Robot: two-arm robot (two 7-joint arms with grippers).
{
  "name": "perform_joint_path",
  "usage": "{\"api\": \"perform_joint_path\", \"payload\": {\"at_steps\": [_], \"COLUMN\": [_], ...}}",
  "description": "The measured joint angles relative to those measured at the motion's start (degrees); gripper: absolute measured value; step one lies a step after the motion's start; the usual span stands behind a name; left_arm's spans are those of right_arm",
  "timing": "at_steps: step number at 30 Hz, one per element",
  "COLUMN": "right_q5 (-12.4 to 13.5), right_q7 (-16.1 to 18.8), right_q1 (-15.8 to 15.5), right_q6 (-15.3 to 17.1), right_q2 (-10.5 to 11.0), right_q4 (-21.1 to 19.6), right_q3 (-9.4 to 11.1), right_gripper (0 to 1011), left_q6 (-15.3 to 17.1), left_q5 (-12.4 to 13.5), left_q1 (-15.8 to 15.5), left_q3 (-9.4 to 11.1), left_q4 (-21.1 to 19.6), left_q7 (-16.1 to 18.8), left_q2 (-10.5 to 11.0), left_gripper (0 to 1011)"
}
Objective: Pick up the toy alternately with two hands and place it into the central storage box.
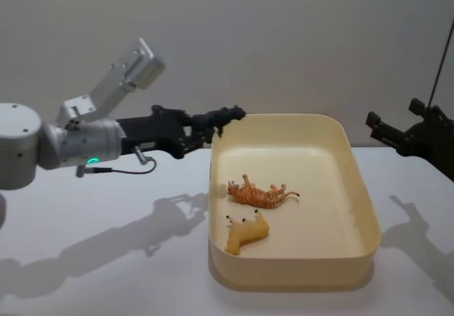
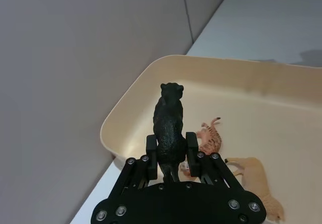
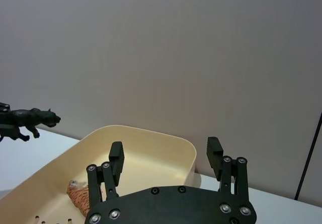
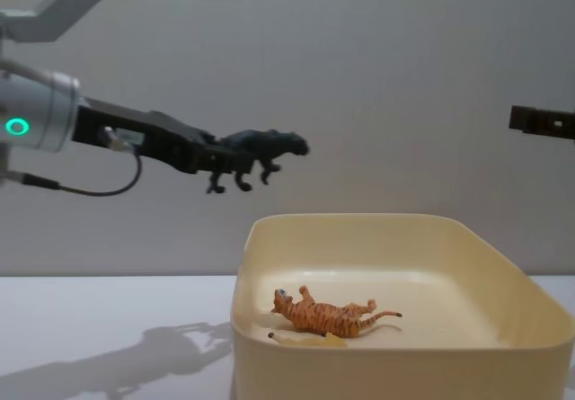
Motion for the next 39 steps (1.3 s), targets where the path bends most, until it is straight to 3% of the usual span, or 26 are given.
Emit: {"api": "perform_joint_path", "payload": {"at_steps": [8,14,19,28,35,39], "right_q5": [0.0,0.0,0.0,0.0,0.0,0.0], "right_q7": [0.0,0.0,0.0,0.0,0.0,0.0], "right_q1": [0.0,0.0,0.0,0.0,0.0,0.0], "right_q6": [0.0,0.0,0.0,0.0,0.0,0.0], "right_q2": [0.0,0.0,0.0,0.0,0.0,0.0], "right_q4": [0.0,0.0,0.0,0.0,0.0,0.0], "right_q3": [0.0,0.0,0.0,0.0,0.0,0.0], "right_gripper": [1001,1001,1001,1001,1001,1001], "left_q6": [-4.0,-6.2,-8.5,-10.2,-11.0,-11.3], "left_q5": [3.8,5.8,7.8,9.3,10.0,10.2], "left_q1": [-4.3,-6.7,-9.2,-11.0,-11.8,-12.1], "left_q3": [2.6,4.1,5.7,6.9,7.4,7.6], "left_q4": [5.6,9.5,13.6,16.6,18.1,18.5], "left_q7": [-6.0,-8.5,-10.8,-12.5,-13.3,-13.6], "left_q2": [-3.3,-5.4,-7.5,-9.0,-9.8,-10.0], "left_gripper": [304,318,505,803,981,1001]}}
